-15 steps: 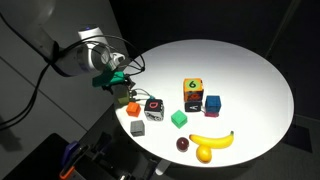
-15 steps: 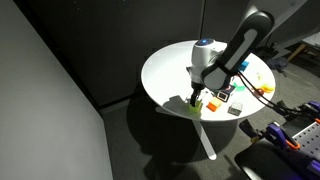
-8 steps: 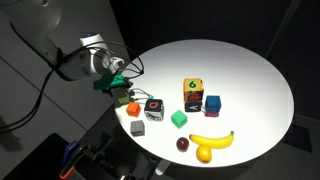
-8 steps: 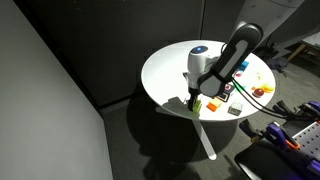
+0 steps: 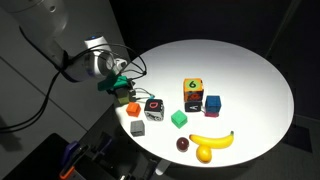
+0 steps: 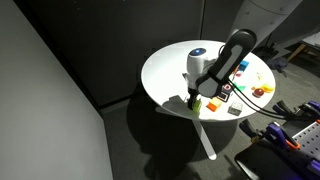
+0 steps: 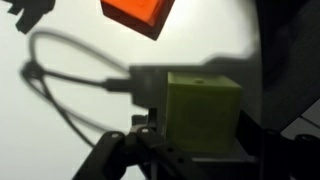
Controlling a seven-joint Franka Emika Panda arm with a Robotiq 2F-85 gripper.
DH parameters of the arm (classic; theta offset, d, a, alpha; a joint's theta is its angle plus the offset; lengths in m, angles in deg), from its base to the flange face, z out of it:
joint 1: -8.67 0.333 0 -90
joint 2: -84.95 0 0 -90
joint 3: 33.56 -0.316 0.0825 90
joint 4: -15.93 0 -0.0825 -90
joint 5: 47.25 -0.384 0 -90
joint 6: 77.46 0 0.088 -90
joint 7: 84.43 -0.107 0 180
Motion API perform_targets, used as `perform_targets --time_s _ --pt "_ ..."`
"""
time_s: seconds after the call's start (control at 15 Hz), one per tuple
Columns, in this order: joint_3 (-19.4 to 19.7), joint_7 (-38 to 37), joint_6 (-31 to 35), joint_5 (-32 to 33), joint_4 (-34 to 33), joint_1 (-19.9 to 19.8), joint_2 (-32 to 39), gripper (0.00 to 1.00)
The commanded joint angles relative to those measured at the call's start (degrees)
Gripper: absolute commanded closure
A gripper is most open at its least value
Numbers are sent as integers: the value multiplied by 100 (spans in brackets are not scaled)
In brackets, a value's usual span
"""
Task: Lift the light green building block and put it on the orange dice
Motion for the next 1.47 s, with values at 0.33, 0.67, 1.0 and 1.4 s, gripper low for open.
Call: perform_targets --time_s 0.33,0.67,1.0,1.4 --pt "177 -151 -189 78 -86 -69 -128 71" --pt "265 -146 -332 58 -52 -212 -352 71" --pt "89 5 -564 -52 -94 -580 -578 71" --pt "-156 58 -1013 -227 -189 -1019 -888 71"
